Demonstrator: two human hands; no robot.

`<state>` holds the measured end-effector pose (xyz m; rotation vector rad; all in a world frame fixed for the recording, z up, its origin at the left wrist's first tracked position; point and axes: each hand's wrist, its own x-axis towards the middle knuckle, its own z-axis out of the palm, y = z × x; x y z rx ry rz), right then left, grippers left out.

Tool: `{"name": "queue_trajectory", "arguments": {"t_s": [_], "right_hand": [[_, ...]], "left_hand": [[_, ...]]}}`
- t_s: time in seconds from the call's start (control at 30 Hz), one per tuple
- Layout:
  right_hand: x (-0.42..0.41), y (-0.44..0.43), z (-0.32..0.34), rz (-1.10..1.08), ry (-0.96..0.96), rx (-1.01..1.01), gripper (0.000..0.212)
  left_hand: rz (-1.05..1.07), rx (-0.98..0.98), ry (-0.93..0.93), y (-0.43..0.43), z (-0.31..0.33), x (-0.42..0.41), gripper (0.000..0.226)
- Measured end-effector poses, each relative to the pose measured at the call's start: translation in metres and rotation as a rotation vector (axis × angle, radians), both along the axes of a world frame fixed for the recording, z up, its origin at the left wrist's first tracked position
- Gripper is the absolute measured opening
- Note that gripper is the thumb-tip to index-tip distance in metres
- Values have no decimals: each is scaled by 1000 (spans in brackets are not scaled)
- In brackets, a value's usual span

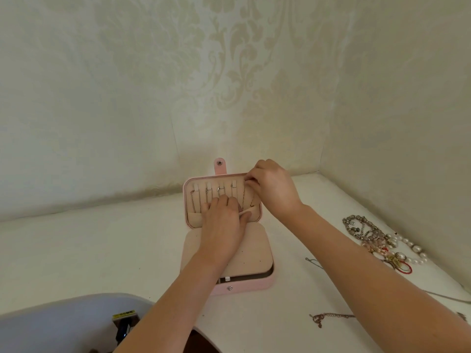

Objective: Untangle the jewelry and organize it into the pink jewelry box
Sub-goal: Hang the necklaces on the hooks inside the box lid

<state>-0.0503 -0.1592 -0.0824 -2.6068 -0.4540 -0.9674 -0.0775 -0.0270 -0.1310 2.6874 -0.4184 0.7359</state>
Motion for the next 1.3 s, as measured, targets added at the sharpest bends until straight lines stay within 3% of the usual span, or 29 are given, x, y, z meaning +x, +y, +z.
{"name": "queue_trajectory", "arguments": {"t_s": [0.2, 0.37, 0.53, 0.87, 1.13, 1.3], "right_hand": [[6, 8, -1, -53, -27, -69, 16], [7, 7, 0, -88, 66, -192, 31], [7, 2, 7, -12, 111, -228, 14], [4, -4, 18, 46, 169, -189, 24], [-2, -5, 22, 77, 248, -283, 26], [-3, -3, 20, 82, 205, -99, 21]], "left_hand": [[-4, -7, -6, 1, 1, -1, 29], [-7, 11, -7, 0, 1, -1, 30], [10, 16, 6, 0, 1, -1, 32], [10, 12, -13, 1, 0, -1, 30], [15, 34, 12, 0, 2, -2, 32], [10, 26, 14, 1, 3, -3, 31]]}}
